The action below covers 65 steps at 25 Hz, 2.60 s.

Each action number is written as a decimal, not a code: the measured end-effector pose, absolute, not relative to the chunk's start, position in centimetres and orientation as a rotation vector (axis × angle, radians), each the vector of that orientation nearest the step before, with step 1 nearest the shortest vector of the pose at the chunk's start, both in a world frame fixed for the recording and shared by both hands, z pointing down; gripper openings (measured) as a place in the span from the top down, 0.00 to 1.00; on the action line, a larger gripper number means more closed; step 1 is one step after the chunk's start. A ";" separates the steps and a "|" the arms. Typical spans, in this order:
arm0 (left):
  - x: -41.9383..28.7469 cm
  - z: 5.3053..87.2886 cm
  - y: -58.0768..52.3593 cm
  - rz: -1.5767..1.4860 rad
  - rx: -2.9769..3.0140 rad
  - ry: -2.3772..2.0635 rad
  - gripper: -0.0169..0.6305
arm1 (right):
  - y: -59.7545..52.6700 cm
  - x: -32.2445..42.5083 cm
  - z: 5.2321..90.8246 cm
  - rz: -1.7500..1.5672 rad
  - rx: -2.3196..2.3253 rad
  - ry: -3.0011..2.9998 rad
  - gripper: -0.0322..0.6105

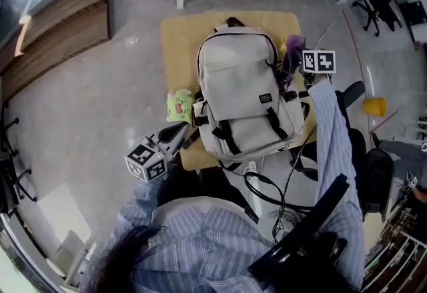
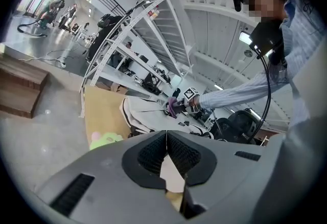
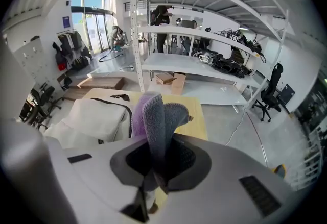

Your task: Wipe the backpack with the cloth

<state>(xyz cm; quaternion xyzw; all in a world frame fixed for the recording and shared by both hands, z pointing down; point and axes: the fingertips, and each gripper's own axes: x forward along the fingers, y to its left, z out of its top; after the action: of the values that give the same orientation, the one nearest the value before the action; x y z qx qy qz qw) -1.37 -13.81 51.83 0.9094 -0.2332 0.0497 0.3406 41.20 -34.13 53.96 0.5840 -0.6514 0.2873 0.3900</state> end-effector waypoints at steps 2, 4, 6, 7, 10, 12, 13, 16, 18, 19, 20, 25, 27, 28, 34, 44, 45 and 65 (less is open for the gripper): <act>-1.7 52.2 -14.3 0.131 2.365 -0.601 0.97 | -35.6 40.9 53.8 0.709 1.495 -1.642 0.89; -2.0 52.4 -14.8 0.130 2.363 -0.602 0.97 | -37.2 40.5 53.5 0.683 1.503 -1.633 0.89; -2.4 52.7 -15.3 0.127 2.360 -0.609 0.97 | -38.7 39.8 53.5 0.658 1.494 -1.627 0.89; -2.7 52.8 -15.5 0.125 2.358 -0.615 0.97 | -39.3 39.3 53.5 0.642 1.486 -1.622 0.89; -3.6 53.2 -15.9 0.118 2.350 -0.636 0.97 | -41.4 38.1 53.3 0.555 1.483 -1.615 0.89; -4.2 53.5 -16.0 0.114 2.343 -0.650 0.97 | -42.9 37.5 52.7 0.485 1.489 -1.614 0.89; -4.5 53.6 -16.0 0.112 2.338 -0.656 0.97 | -43.7 37.1 52.3 0.457 1.491 -1.616 0.89; -5.4 54.2 -15.8 0.109 2.315 -0.680 0.97 | -45.9 35.6 51.2 0.397 1.506 -1.635 0.89; -5.9 54.4 -15.6 0.108 2.305 -0.692 0.97 | -46.9 34.4 51.0 0.375 1.499 -1.644 0.89; -6.1 54.5 -15.5 0.108 2.301 -0.697 0.97 | -47.1 33.7 51.2 0.373 1.483 -1.649 0.89; -6.3 54.6 -15.5 0.107 2.299 -0.702 0.97 | -47.2 33.0 51.6 0.374 1.459 -1.653 0.89; -7.3 54.6 -16.0 0.094 2.295 -0.732 0.97 | -46.3 29.1 54.0 0.371 1.312 -1.676 0.89; -7.6 54.7 -16.3 0.092 2.292 -0.744 0.97 | -46.0 26.9 54.6 0.342 1.234 -1.699 0.89; -7.7 54.7 -16.4 0.093 2.291 -0.749 0.97 | -45.9 25.6 54.8 0.321 1.193 -1.714 0.89; -7.6 54.4 -16.6 0.073 2.293 -0.769 0.97 | -45.8 17.2 55.3 0.242 1.024 -1.852 0.89; -8.9 54.9 -15.2 0.079 2.280 -0.812 0.97 | -41.4 3.8 58.3 0.088 0.637 -1.967 0.89; -9.2 54.9 -15.1 0.075 2.274 -0.826 0.97 | -40.7 3.1 58.7 0.085 0.603 -1.966 0.89; -8.8 54.5 -14.1 0.031 2.285 -0.848 0.97 | -23.3 0.2 58.5 0.243 0.251 -1.989 0.89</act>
<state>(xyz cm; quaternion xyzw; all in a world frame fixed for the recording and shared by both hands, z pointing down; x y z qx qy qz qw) -8.76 -14.07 54.55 0.8800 -0.3267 0.0118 0.3446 0.15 -23.32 58.48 0.1051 -0.8340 0.1017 0.5319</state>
